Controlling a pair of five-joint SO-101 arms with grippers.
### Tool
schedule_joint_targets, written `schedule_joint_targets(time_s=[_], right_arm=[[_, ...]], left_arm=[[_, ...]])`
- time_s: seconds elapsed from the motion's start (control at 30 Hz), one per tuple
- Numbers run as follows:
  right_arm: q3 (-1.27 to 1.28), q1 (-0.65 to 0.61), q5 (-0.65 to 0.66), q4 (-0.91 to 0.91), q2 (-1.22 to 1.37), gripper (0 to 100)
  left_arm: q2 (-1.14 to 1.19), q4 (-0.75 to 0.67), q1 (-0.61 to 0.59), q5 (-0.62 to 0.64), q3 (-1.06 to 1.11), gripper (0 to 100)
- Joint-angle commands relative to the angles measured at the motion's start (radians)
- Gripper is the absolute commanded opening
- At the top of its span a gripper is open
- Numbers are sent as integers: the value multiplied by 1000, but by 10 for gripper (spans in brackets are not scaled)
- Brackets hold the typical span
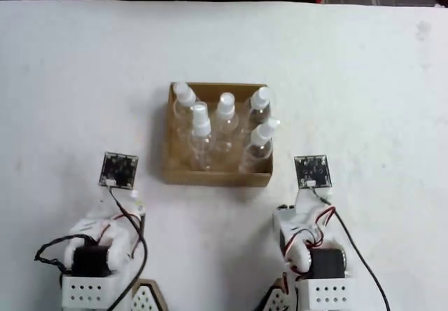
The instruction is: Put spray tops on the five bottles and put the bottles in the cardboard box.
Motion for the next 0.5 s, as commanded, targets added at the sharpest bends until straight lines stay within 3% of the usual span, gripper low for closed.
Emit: schedule_joint_targets(time_s=[0.0,0.17,0.47], right_arm=[[9,30,12,4,-7,19],[9,54,97,4,-5,19],[9,51,97,4,-4,19]], left_arm=[[-10,11,13,-11,-3,27],[-10,11,13,-11,-3,26],[-10,11,13,-11,-3,25]])
